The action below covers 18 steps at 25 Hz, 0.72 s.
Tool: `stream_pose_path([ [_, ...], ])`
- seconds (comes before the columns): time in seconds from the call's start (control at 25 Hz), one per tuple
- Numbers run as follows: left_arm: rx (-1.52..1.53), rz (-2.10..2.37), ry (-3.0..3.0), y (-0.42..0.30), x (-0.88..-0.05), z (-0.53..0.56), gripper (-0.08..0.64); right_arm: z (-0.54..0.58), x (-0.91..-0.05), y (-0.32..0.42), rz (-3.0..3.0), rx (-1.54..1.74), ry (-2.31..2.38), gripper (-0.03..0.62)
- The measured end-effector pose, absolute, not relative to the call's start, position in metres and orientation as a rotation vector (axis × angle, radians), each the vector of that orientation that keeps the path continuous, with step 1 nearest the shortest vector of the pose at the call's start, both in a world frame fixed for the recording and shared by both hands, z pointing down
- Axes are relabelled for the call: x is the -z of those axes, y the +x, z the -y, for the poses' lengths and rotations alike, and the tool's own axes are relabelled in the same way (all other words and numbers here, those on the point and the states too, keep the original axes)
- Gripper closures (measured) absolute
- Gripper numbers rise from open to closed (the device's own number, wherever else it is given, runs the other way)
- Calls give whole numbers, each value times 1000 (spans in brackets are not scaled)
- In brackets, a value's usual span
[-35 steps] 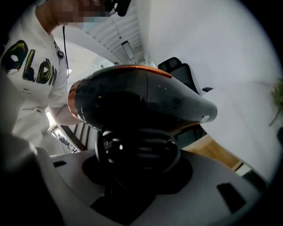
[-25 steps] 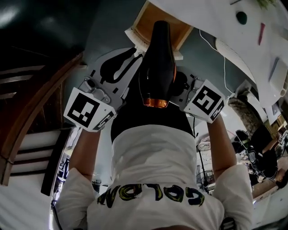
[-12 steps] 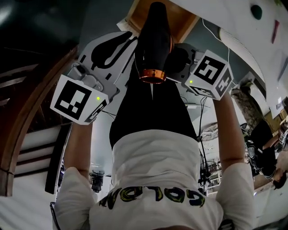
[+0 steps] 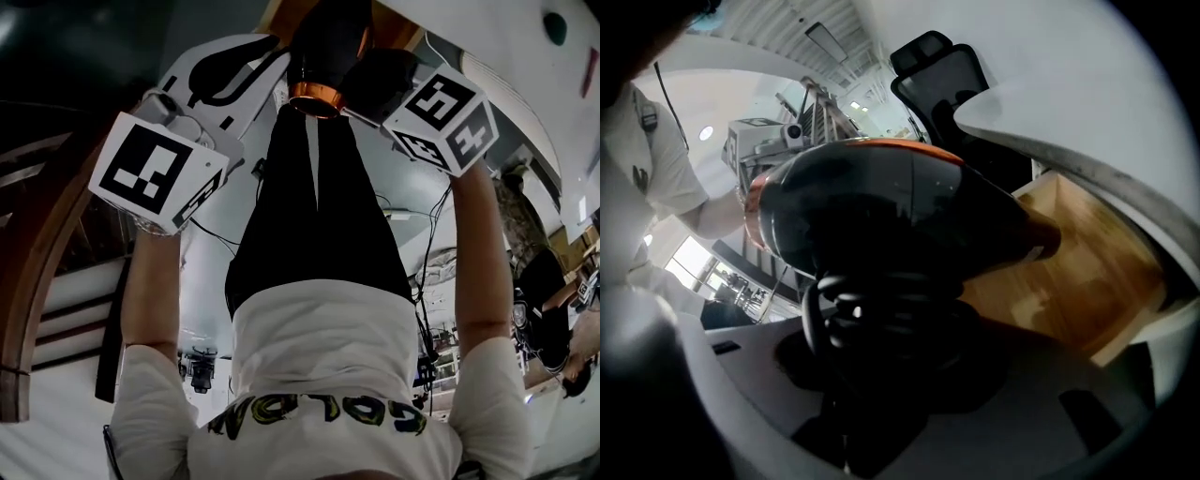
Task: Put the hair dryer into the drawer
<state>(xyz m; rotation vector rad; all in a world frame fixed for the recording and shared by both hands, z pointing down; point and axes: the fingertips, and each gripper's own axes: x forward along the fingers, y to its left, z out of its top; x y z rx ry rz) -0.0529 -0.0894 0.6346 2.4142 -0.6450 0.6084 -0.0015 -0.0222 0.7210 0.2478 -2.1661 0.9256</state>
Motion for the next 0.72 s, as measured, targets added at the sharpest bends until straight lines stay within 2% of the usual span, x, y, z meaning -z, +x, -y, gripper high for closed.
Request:
stream_pose_path([
  [0.32,-818,599,2429,-62,-672,114,503,52,-742,-6,2097,-958,303,356],
  [0.72,-971,488,2429,-66,-712,123,509,76,-779,7,1938,-691,421,357],
])
